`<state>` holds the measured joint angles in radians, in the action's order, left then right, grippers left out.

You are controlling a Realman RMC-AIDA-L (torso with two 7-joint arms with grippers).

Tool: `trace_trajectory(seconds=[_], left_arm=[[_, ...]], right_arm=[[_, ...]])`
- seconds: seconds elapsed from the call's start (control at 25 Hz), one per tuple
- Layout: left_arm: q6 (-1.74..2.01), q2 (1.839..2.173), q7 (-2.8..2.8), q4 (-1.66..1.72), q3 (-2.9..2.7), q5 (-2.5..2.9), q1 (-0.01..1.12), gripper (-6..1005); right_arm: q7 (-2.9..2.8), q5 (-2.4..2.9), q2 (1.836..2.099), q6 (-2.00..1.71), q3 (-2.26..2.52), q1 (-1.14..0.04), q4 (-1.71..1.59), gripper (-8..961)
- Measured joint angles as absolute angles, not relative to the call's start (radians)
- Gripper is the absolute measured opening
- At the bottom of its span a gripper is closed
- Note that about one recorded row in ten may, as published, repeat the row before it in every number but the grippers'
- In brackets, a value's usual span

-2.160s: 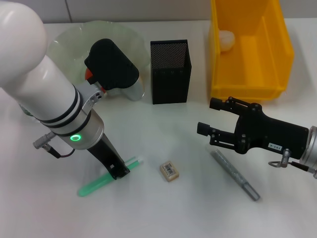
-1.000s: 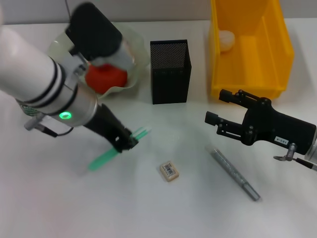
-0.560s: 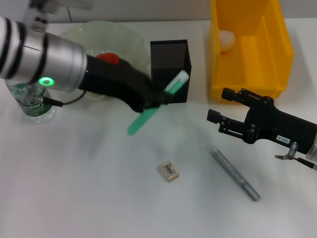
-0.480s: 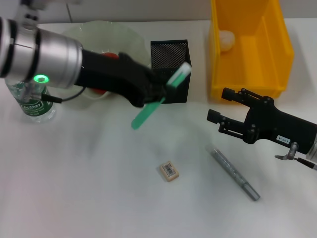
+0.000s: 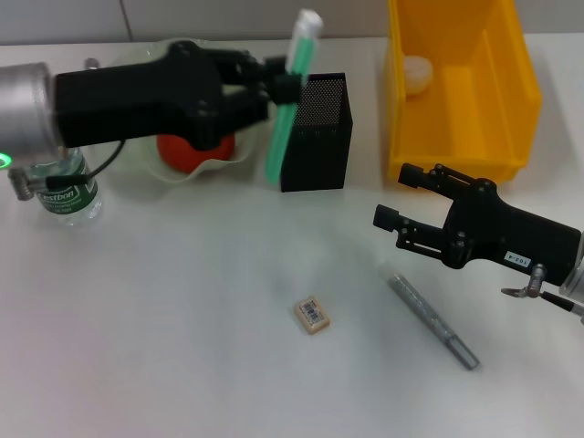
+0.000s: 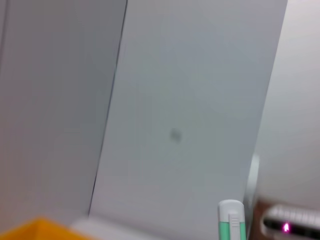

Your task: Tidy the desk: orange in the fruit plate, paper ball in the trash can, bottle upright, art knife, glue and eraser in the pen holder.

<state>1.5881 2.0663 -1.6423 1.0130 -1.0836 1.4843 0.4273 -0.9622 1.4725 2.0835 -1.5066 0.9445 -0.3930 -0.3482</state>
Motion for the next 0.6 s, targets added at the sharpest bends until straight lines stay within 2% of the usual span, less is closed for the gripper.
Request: trace_trajectory(seconds=[0.28,0.6], left_arm=[[1.606,2.07,-1.379,0.768,-1.036,1.312,0.477,199],[1.484,2.078,-1.244,0.602,-1.041,1.303,0.609,200]], right_arm=[[-0.963,1.472,2.083,-1.512,0.947,-0.394,-0.347,760],[-0.964,1.473,2.085,-1.519,0.946,-0.391,-0.335,759]])
